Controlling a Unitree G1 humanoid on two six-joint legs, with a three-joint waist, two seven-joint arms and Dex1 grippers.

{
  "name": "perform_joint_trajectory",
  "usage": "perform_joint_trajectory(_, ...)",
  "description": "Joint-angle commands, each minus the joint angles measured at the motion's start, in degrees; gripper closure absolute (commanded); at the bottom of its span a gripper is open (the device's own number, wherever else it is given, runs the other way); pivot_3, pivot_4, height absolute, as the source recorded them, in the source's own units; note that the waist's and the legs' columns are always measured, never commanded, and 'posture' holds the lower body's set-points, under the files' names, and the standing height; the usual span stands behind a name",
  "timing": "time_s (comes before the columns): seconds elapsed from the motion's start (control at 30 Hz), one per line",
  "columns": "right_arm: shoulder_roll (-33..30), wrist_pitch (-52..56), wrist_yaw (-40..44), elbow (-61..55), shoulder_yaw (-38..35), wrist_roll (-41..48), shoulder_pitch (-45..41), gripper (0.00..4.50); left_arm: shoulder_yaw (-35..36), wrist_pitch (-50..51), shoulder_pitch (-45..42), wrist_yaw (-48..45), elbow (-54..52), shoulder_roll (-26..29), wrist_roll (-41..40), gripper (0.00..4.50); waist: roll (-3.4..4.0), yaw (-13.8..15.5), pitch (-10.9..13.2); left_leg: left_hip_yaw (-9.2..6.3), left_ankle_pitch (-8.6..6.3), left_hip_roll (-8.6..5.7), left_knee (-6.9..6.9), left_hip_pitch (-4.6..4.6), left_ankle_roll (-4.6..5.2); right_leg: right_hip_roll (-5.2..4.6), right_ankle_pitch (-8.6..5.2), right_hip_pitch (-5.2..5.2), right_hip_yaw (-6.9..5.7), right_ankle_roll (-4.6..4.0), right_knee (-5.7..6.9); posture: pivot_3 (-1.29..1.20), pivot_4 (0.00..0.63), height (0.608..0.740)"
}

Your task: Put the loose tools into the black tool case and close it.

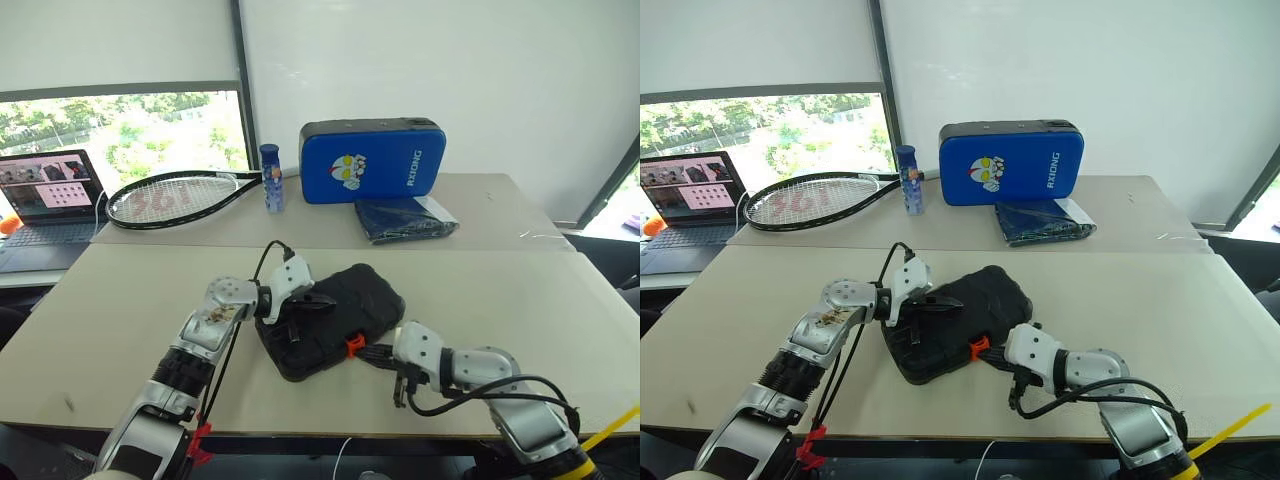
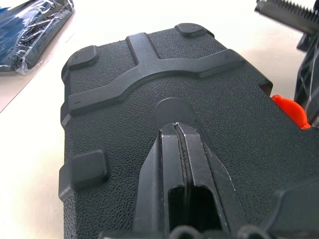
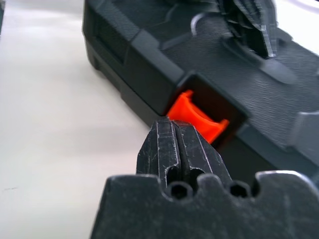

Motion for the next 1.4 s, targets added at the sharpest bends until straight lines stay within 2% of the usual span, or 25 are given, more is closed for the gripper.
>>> perform_joint_trajectory(0.03,0.99,-0.06,-1.61,1.03,-0.19,-0.80,-2.40,4.50,-3.64,2.32,2.76,-0.24,4.12,0.03,2.91,4.46,-0.01,-0.04,-0.01,-0.01,0.00,0.00,0.00,0.01,0.00,0.00,0.00,0.00,0.01,0.00,0.00,0.00,0.150,0.740)
perform_joint_trajectory(0.33,2.89,-1.87,-2.53,3.89,-0.05,-1.95,-5.15,4.50,-3.71,2.37,2.73,0.01,4.50,-0.08,2.88,4.46,-0.04,-0.32,-0.02,-0.03,0.00,0.00,0.00,0.06,0.00,0.06,0.00,0.01,0.05,-0.01,0.00,0.00,0.150,0.740)
perform_joint_trajectory(0.6,3.41,-1.58,-2.49,2.91,-1.19,-1.78,-4.31,4.50,-3.32,1.54,3.18,-0.04,4.94,-0.17,2.59,4.46,-0.04,-0.36,-0.02,-0.04,0.00,0.00,-0.01,0.03,0.00,0.06,-0.01,-0.01,0.05,-0.01,-0.02,0.00,0.150,0.740)
perform_joint_trajectory(0.73,0.35,-0.93,1.17,-1.61,-5.66,4.00,1.09,4.50,6.08,-7.91,4.16,-1.86,1.24,-0.85,-5.98,4.46,0.01,-0.32,-0.01,-0.03,0.00,0.00,-0.06,-0.02,0.00,0.05,-0.01,-0.04,0.05,-0.01,-0.08,0.00,0.150,0.740)
perform_joint_trajectory(0.83,-2.54,-2.00,5.17,-3.75,-12.17,11.45,6.25,4.50,14.12,-9.21,6.15,-4.09,-3.62,2.17,-12.98,4.46,-0.04,-0.30,0.02,-0.04,0.00,0.04,-0.40,-0.29,0.00,0.04,0.01,-0.24,0.02,-0.02,-0.44,0.00,0.150,0.740)
perform_joint_trajectory(0.97,-6.89,-5.89,11.17,-2.01,-20.18,17.29,11.10,3.41,20.63,-4.35,12.63,-8.58,-9.25,11.02,-18.62,3.46,-0.10,-0.45,0.09,-0.09,-0.01,0.05,-0.46,-1.26,0.01,0.03,0.28,-1.21,0.00,-0.47,-0.41,0.00,0.150,0.740)
perform_joint_trajectory(1.1,-9.81,-10.18,16.04,2.99,-26.45,20.34,13.88,1.96,27.44,-3.33,22.60,-12.24,-11.81,19.35,-21.74,1.93,-0.09,-0.35,0.15,-0.10,-0.10,-0.01,-0.66,-1.23,0.14,-0.18,0.25,-1.25,0.01,-0.43,-0.54,0.00,0.150,0.740)
perform_joint_trajectory(1.13,-10.49,-11.17,17.04,4.59,-27.74,20.54,14.61,1.69,28.97,-3.13,24.70,-12.31,-12.39,20.55,-22.31,1.62,-0.12,-0.16,0.18,-0.10,-0.12,0.00,-0.69,-1.22,0.16,-0.27,0.24,-1.24,-0.01,-0.41,-0.56,0.00,0.150,0.740)
perform_joint_trajectory(1.23,-11.40,-15.31,18.94,8.74,-31.28,20.68,16.41,0.51,33.22,-5.91,31.49,-12.75,-13.20,22.69,-22.16,0.39,-0.27,0.69,0.33,0.02,-0.11,-0.04,-0.69,-1.16,0.16,-0.41,0.22,-1.11,-0.09,-0.37,-0.63,0.00,0.150,0.740)
perform_joint_trajectory(1.27,-11.53,-17.36,19.68,9.92,-32.39,20.54,17.07,0.28,34.89,-8.34,34.06,-12.95,-12.95,22.89,-21.50,0.12,-0.27,0.89,0.34,0.02,-0.11,-0.03,-0.69,-1.13,0.16,-0.42,0.21,-1.05,-0.13,-0.37,-0.65,0.00,0.150,0.740)
perform_joint_trajectory(1.3,-11.71,-18.15,21.19,10.39,-33.30,21.41,18.07,0.06,36.55,-10.98,36.71,-12.98,-12.32,22.94,-20.64,0.02,-0.26,0.92,0.34,0.04,-0.11,-0.02,-0.69,-1.07,0.16,-0.43,0.21,-0.99,-0.14,-0.37,-0.70,0.00,0.150,0.740)
perform_joint_trajectory(1.4,-12.29,-18.80,23.37,10.90,-34.85,22.38,20.93,0.06,38.79,-15.92,42.40,-11.14,-10.54,23.55,-17.21,0.02,-0.25,0.93,0.35,0.06,-0.12,0.01,-0.72,-1.05,0.16,-0.42,0.19,-0.99,-0.15,-0.41,-0.71,0.00,0.150,0.740)
